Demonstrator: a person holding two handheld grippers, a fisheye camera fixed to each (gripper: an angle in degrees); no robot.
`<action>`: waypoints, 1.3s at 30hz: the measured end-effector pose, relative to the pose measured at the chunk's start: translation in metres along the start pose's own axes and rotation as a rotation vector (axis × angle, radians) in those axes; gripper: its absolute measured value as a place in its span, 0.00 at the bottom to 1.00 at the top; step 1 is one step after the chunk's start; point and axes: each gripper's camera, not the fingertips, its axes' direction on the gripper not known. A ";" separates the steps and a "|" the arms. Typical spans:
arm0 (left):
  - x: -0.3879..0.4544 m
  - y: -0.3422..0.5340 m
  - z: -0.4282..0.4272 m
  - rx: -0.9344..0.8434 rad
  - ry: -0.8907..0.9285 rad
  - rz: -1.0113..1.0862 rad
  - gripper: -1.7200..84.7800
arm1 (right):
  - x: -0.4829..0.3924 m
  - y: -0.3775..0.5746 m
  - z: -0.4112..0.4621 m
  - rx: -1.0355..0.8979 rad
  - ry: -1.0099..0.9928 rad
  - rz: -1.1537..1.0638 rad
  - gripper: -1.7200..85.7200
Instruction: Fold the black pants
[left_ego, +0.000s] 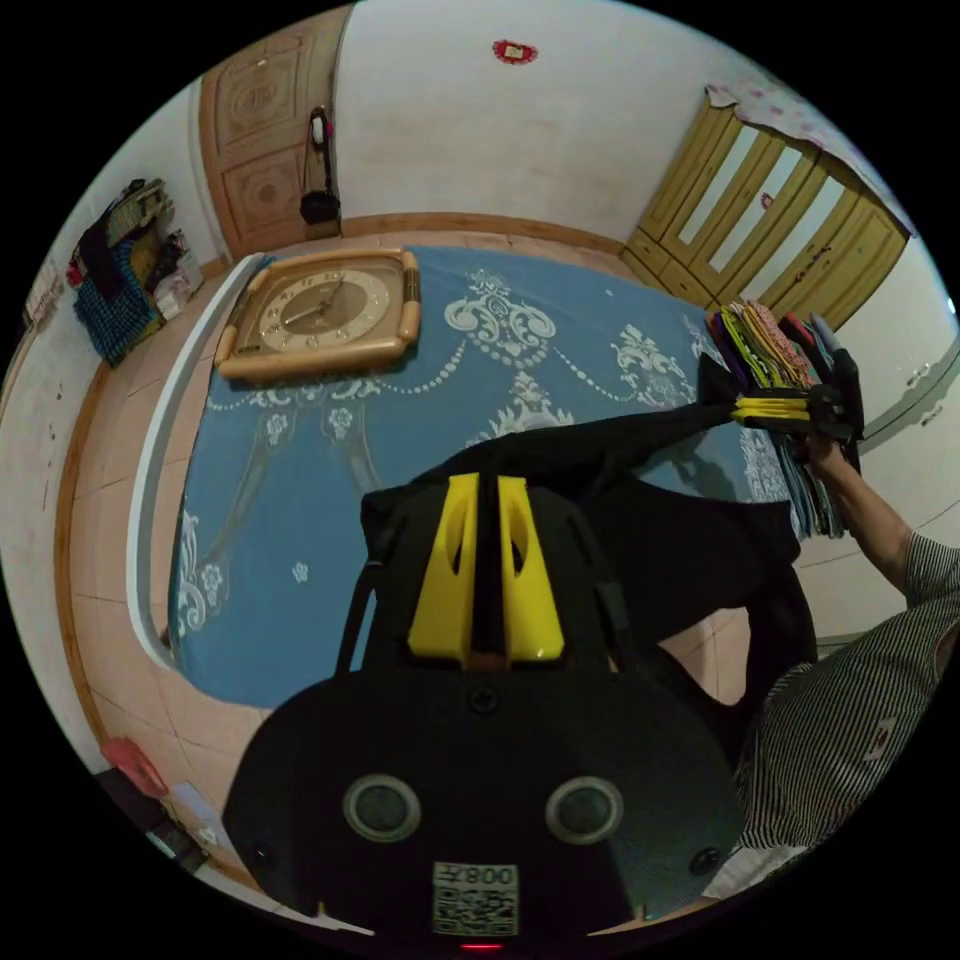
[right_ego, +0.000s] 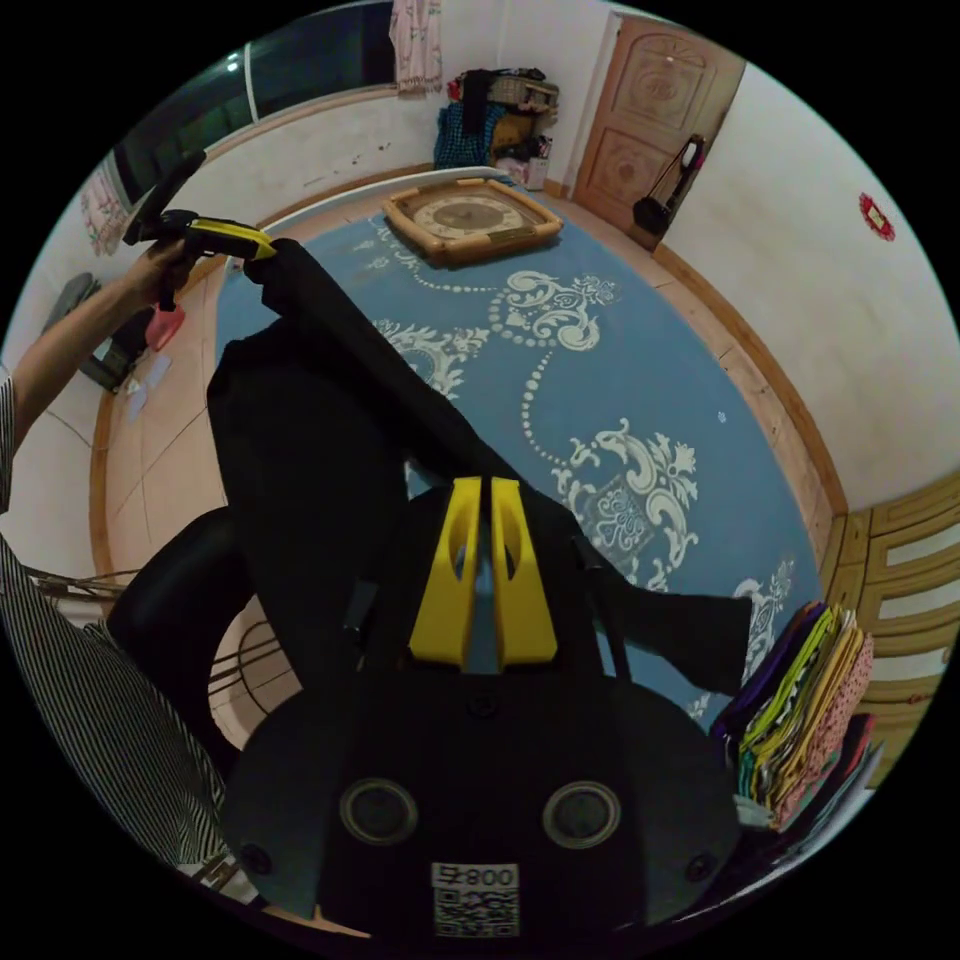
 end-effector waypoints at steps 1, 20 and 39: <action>0.002 0.015 -0.001 -0.014 -0.001 -0.002 0.03 | -0.007 0.004 0.001 -0.004 0.002 0.000 0.03; -0.023 0.183 -0.007 -0.114 -0.045 -0.052 0.03 | -0.195 0.087 0.049 -0.100 -0.096 -0.103 0.03; -0.071 0.319 0.044 -0.156 -0.009 -0.176 0.03 | -0.284 0.125 0.163 -0.283 -0.198 -0.162 0.03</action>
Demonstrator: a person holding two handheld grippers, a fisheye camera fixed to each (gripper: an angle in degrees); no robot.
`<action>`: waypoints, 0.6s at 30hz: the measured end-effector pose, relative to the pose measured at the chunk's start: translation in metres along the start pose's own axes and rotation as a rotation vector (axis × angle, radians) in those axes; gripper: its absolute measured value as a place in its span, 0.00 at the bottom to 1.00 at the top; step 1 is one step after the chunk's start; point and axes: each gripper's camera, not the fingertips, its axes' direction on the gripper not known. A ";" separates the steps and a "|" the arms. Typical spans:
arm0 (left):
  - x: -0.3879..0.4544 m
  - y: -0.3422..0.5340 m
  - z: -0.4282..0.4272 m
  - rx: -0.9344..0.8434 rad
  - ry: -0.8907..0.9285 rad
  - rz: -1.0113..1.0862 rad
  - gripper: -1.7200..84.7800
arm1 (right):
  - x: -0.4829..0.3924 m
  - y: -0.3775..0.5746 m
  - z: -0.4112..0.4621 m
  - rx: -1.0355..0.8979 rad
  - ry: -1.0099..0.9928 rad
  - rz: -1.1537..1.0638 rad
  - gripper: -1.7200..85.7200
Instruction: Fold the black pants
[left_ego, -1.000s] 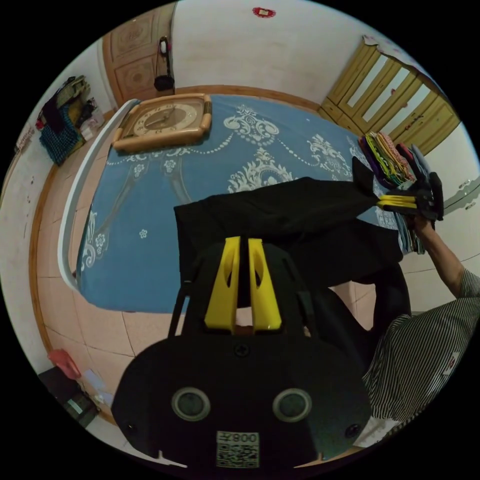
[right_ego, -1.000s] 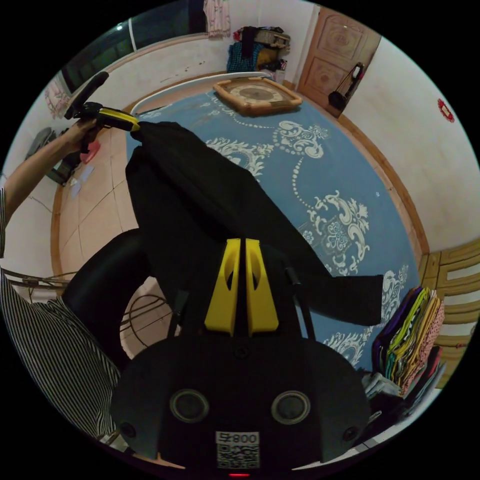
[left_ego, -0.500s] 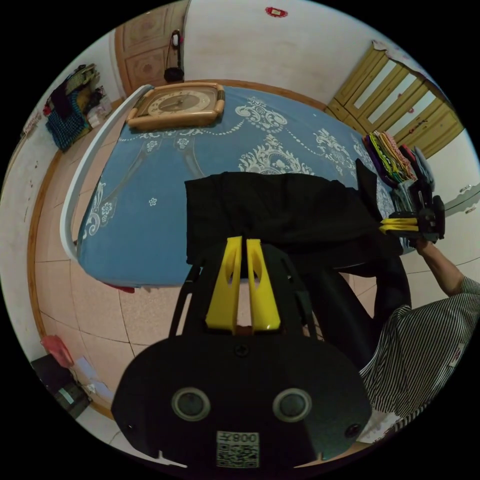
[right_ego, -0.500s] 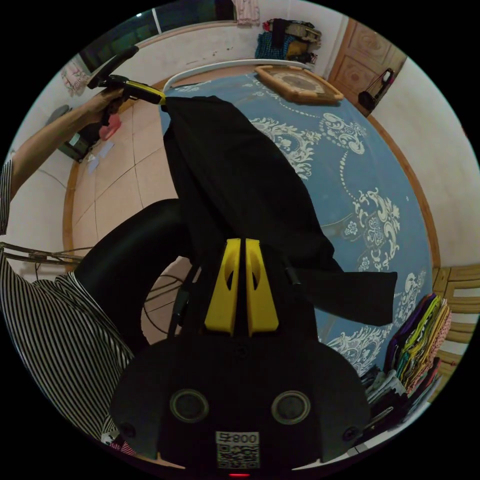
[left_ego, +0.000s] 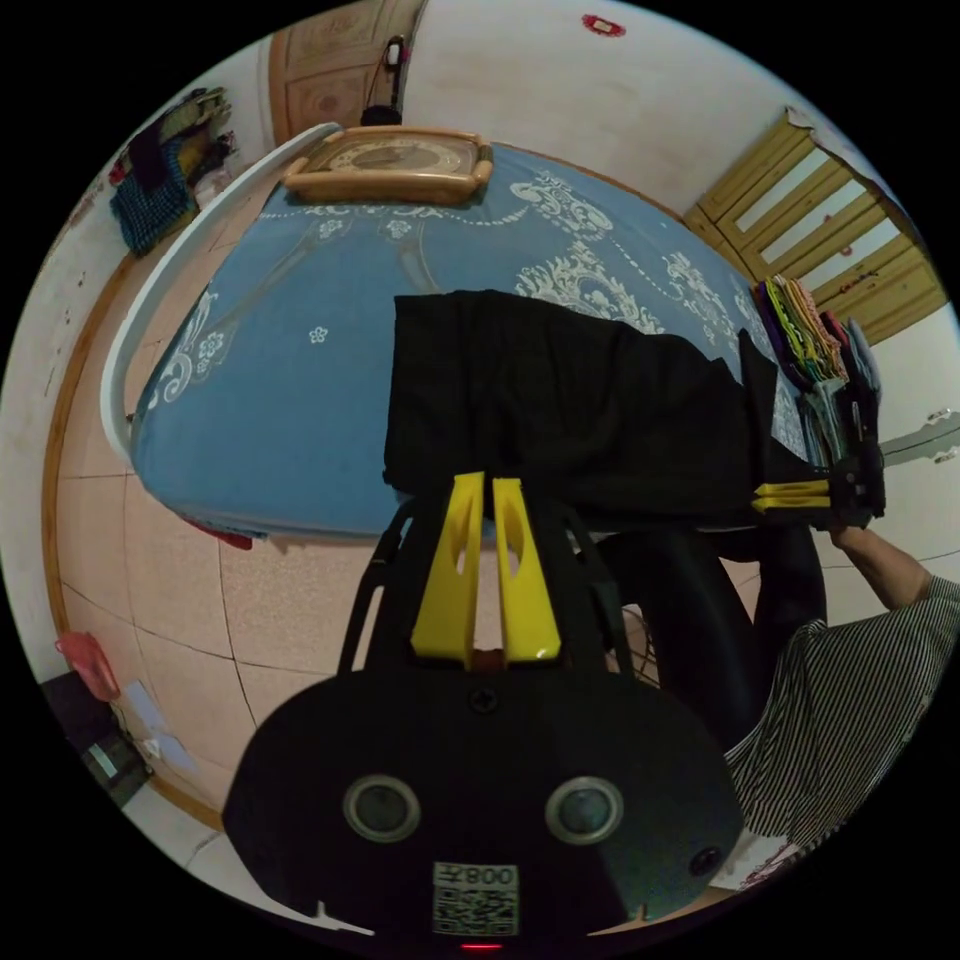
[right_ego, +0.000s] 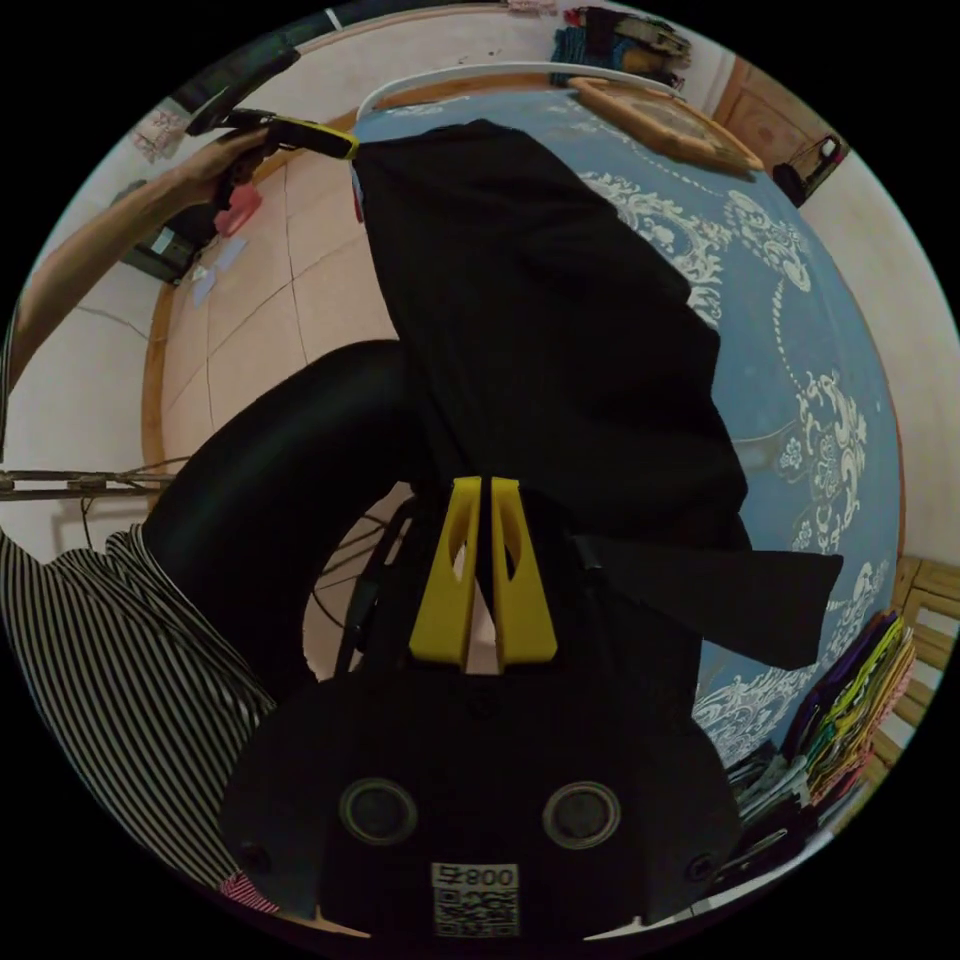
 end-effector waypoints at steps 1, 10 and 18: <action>-0.002 0.006 0.004 0.003 0.002 -0.007 0.03 | 0.000 0.000 0.003 -0.001 -0.006 0.001 0.03; -0.017 0.041 0.035 0.009 0.013 -0.062 0.03 | 0.012 0.008 0.041 -0.013 -0.050 0.026 0.04; -0.021 0.083 0.040 0.138 0.077 -0.150 0.03 | 0.040 0.023 0.074 -0.041 -0.068 0.064 0.04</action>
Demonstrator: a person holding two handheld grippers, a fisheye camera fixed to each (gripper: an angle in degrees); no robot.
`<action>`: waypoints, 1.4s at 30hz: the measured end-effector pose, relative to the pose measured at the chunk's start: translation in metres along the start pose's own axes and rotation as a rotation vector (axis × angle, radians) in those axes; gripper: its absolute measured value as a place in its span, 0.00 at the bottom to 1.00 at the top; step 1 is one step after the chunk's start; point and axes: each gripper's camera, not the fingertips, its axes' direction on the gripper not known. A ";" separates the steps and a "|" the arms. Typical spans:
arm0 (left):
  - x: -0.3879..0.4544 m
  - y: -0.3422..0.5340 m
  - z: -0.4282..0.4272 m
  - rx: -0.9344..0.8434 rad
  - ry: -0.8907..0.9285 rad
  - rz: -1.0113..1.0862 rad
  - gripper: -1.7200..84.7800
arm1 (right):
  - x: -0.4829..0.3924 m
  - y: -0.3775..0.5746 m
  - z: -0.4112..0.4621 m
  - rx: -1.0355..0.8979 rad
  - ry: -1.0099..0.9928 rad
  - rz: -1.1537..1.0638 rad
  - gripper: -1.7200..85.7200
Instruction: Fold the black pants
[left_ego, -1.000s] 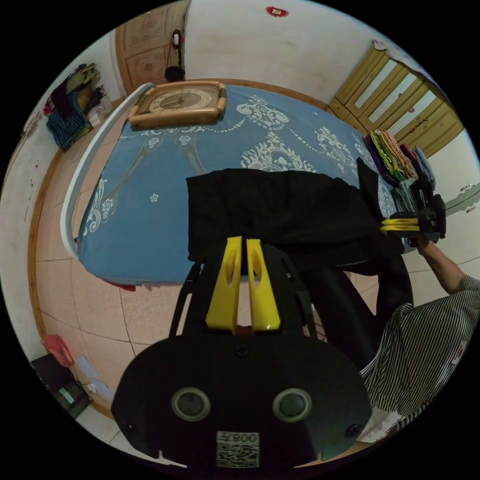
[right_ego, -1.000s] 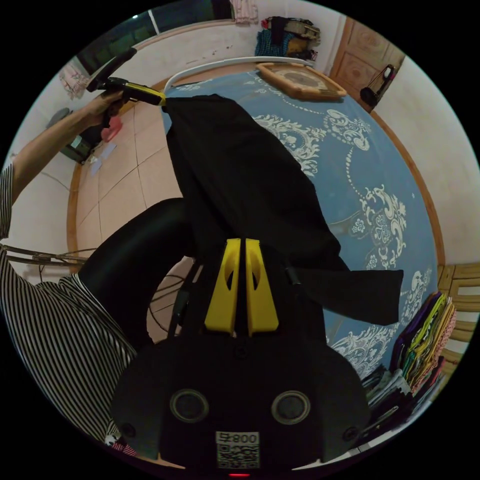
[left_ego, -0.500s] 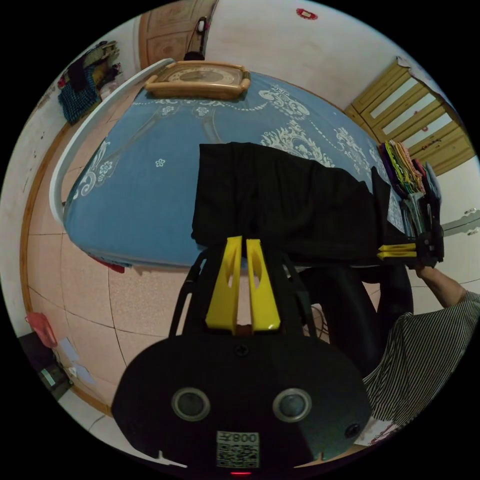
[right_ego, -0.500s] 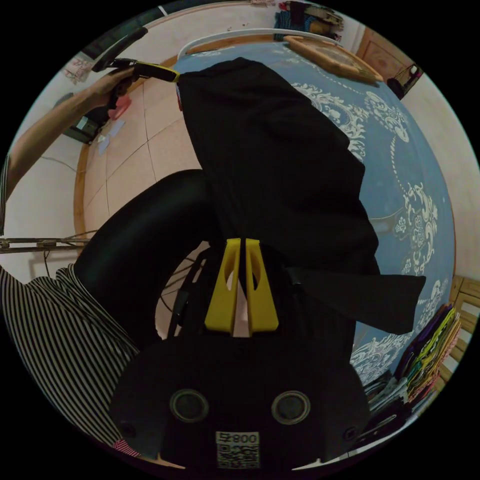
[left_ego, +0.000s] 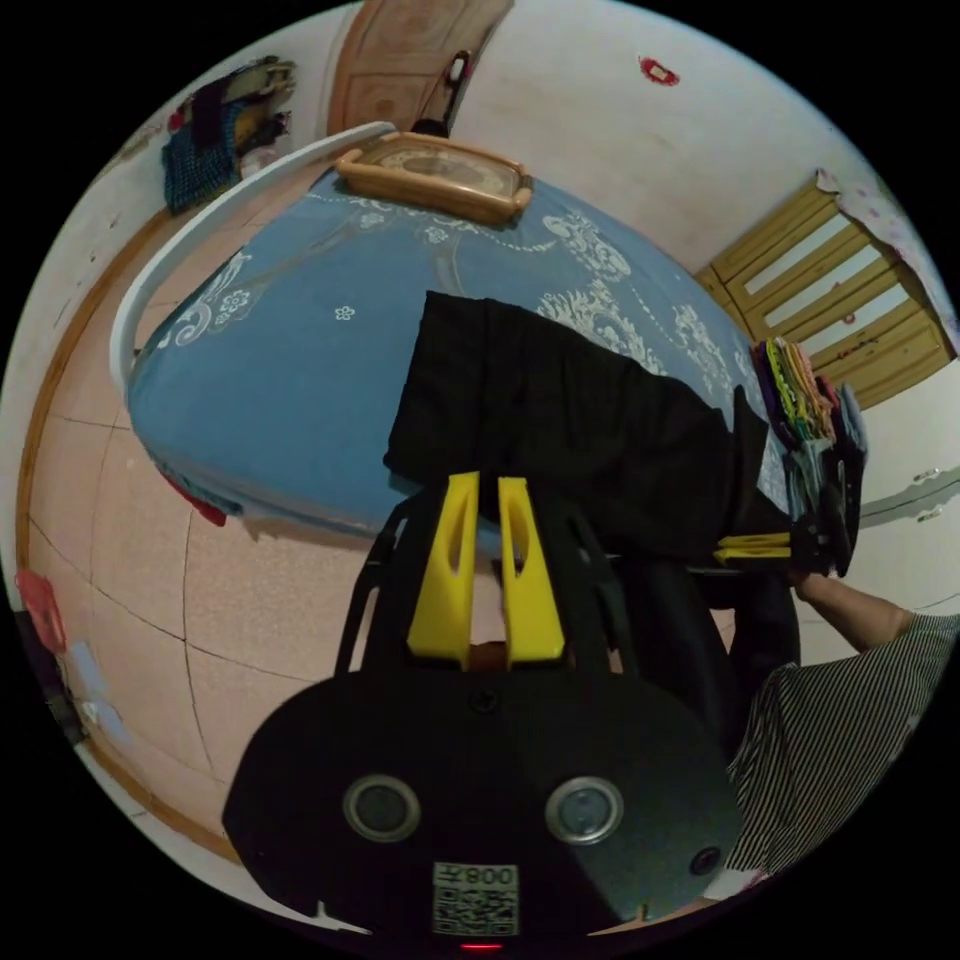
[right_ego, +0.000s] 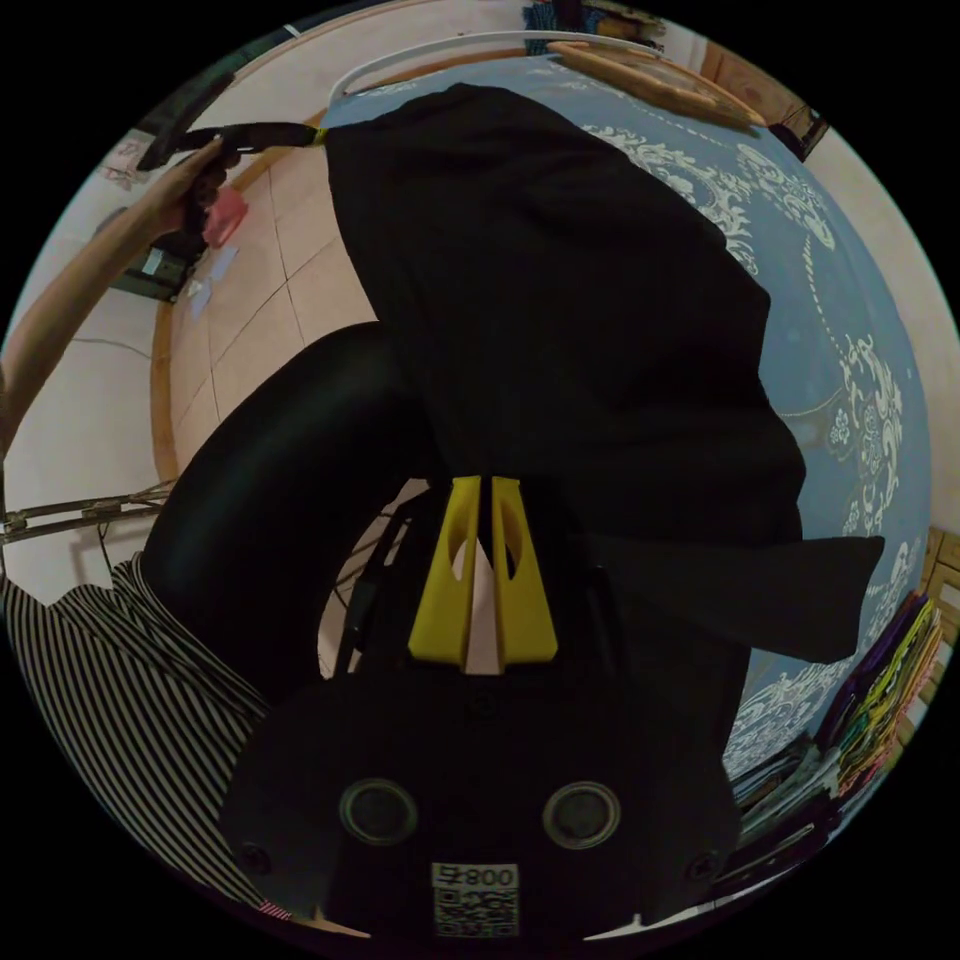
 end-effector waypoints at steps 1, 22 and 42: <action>0.001 0.008 0.000 0.027 0.006 -0.017 0.03 | 0.003 0.002 0.001 0.002 -0.005 0.004 0.04; 0.094 0.055 0.104 -0.024 0.079 -0.077 0.02 | 0.169 0.117 -0.004 0.255 -0.338 0.271 0.06; 0.304 0.017 0.216 -0.121 0.084 0.144 0.03 | 0.348 0.256 -0.004 0.432 -0.780 0.469 0.10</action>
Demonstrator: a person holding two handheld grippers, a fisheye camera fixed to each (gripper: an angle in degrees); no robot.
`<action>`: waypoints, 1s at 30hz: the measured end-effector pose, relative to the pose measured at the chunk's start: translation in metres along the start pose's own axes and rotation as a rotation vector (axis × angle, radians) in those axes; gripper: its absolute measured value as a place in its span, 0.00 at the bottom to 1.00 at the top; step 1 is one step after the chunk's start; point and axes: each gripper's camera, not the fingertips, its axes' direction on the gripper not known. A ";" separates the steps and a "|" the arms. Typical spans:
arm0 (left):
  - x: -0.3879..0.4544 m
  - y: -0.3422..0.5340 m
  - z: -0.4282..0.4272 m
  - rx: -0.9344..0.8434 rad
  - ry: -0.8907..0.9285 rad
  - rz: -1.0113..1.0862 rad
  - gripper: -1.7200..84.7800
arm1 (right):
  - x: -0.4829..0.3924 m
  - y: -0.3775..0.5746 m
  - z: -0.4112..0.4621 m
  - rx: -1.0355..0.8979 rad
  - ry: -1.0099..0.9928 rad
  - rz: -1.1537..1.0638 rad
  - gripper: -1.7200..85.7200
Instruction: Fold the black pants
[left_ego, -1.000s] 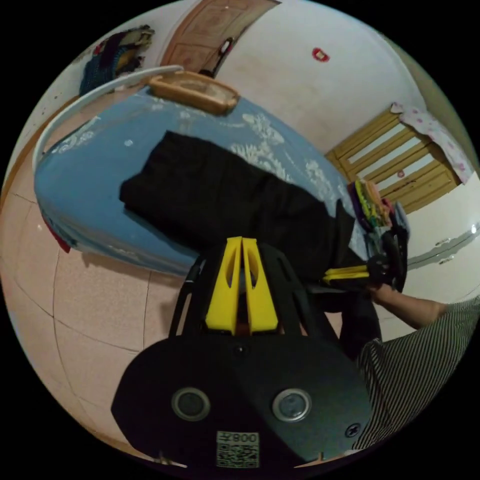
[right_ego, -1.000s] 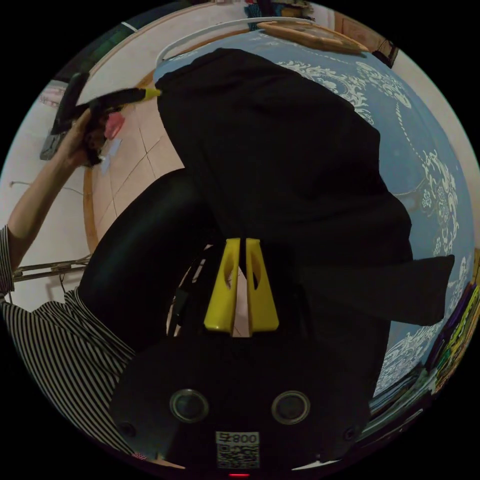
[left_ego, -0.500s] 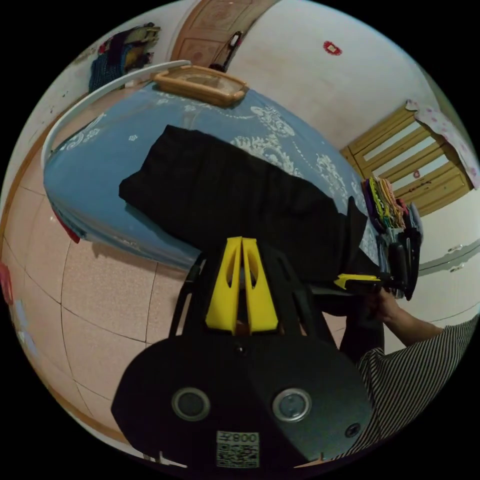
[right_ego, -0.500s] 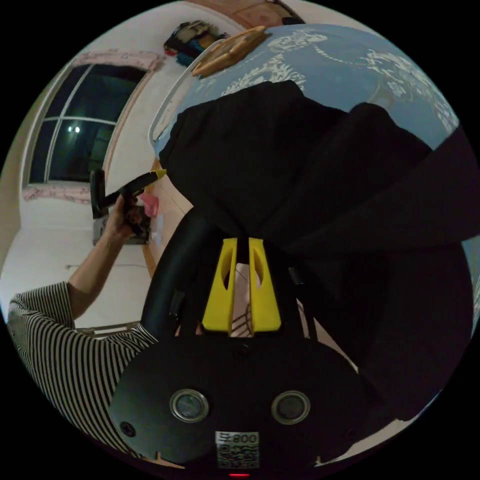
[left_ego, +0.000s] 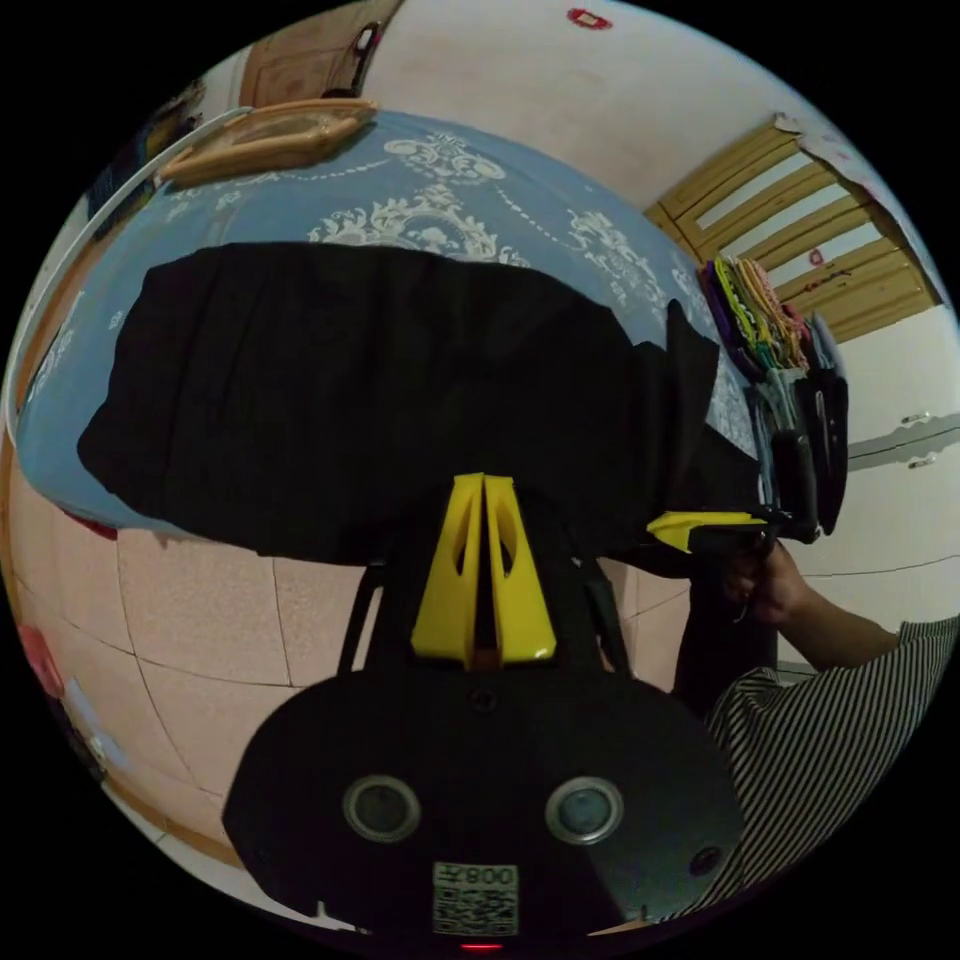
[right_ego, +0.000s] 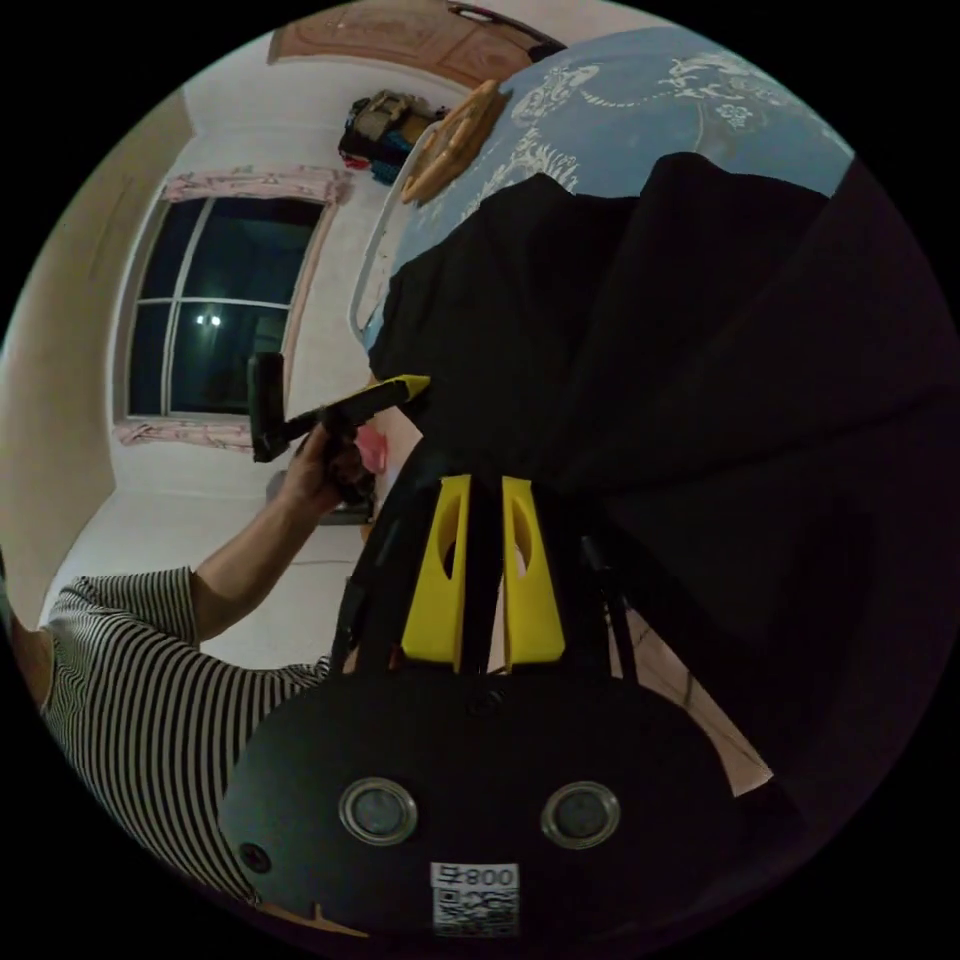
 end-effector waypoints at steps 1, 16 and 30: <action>0.015 -0.005 0.003 0.023 0.003 0.022 0.03 | 0.004 0.002 -0.006 0.005 -0.020 0.010 0.10; 0.227 -0.112 0.142 -0.168 0.281 0.379 0.10 | 0.083 -0.054 -0.246 0.348 0.531 0.183 0.13; 0.332 -0.136 0.221 -0.258 0.259 0.406 0.08 | 0.176 -0.090 -0.315 0.180 0.814 0.356 0.10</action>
